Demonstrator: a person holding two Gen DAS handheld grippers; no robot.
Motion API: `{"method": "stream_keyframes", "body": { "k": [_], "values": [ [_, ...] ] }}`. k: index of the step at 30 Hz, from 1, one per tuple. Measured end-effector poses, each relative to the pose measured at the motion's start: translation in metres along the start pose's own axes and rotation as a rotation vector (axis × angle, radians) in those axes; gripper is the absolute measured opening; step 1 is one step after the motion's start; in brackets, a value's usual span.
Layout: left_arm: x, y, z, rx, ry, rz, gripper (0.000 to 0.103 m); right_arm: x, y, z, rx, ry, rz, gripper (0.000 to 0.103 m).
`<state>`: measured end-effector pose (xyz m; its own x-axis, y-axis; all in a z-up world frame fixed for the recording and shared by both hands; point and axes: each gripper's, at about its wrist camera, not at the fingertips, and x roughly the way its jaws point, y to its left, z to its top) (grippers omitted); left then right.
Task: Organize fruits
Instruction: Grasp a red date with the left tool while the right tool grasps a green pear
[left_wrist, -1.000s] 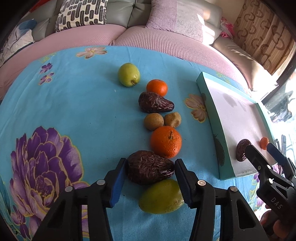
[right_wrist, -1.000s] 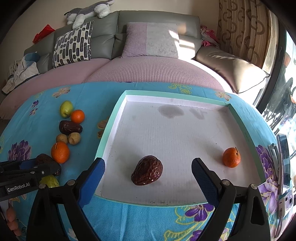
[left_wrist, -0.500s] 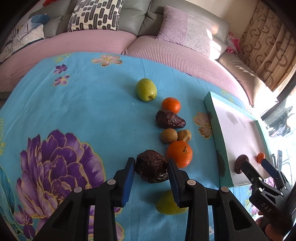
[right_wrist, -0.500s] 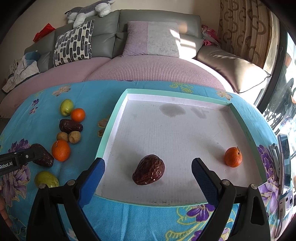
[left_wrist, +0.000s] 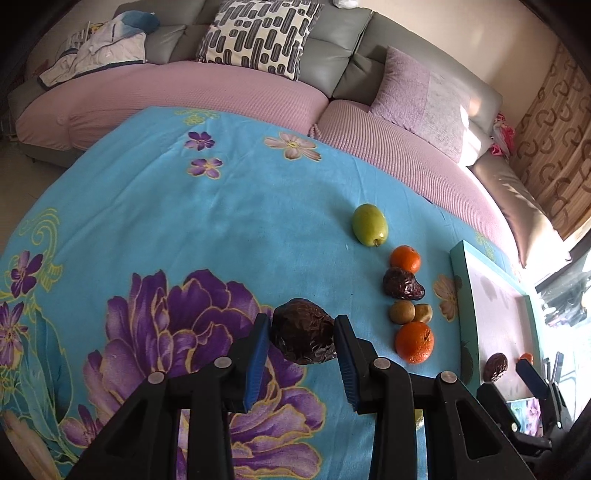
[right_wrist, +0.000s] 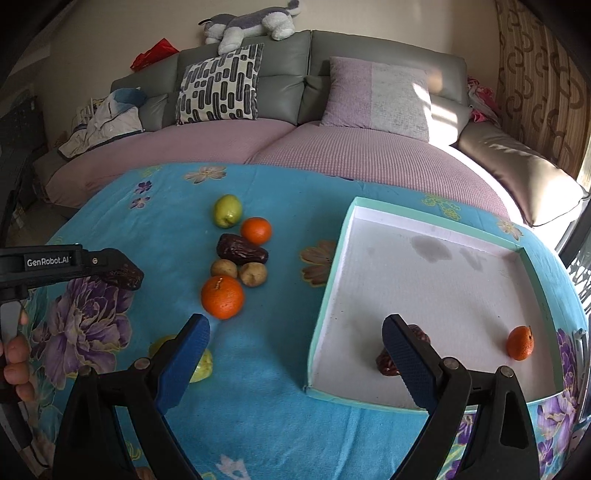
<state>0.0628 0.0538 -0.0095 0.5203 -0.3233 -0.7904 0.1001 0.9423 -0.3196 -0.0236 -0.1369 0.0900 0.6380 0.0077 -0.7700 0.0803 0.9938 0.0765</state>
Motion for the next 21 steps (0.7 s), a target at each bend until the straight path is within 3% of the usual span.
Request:
{"method": "stream_keyframes", "body": {
  "k": [6,17,19,21],
  "values": [
    [-0.001,0.009,0.001,-0.026,-0.001,0.002,0.038,0.012,0.034,-0.005,-0.059,0.045,0.089,0.095],
    [0.007,0.018,0.001,-0.055,0.024,0.011,0.038,0.038,0.056,-0.019,-0.103,0.164,0.132,0.094],
    [0.009,0.020,0.000,-0.063,0.031,0.014,0.038,0.039,0.059,-0.020,-0.105,0.171,0.137,0.088],
    [0.011,0.021,0.000,-0.065,0.036,0.014,0.038,0.040,0.061,-0.020,-0.104,0.177,0.143,0.075]
  ]
}}
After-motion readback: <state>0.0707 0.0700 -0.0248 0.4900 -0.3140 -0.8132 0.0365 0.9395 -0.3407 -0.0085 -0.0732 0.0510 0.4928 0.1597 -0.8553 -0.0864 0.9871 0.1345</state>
